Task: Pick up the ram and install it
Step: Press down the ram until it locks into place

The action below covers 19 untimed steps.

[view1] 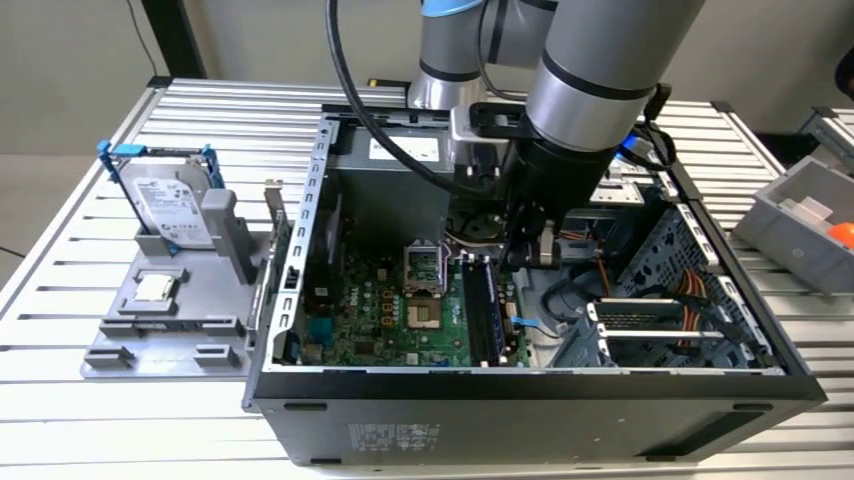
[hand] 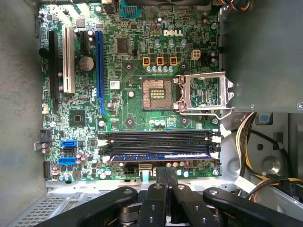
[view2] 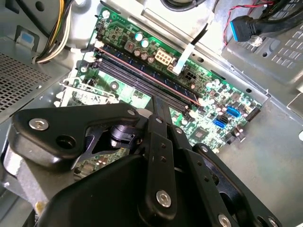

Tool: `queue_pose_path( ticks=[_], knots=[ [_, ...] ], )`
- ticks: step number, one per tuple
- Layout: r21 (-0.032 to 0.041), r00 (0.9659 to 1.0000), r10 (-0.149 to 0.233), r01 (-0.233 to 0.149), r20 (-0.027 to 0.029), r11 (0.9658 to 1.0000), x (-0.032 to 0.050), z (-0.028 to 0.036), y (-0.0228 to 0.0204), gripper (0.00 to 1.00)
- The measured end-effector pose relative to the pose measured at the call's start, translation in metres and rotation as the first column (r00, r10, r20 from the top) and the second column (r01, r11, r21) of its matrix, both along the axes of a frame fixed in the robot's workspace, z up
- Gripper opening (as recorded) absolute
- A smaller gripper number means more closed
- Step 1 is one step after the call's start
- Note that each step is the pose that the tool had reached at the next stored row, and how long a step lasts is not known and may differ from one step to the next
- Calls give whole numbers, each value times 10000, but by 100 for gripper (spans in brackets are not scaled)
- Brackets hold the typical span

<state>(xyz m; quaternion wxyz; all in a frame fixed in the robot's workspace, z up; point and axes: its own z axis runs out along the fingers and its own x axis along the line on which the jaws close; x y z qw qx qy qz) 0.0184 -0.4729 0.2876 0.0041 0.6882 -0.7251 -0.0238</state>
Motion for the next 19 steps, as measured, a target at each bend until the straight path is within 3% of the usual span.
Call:
queue_pose_path(
  ticks=[19],
  knots=[
    [0,10000,0,0,0,10000,0,12,0,0]
  ],
)
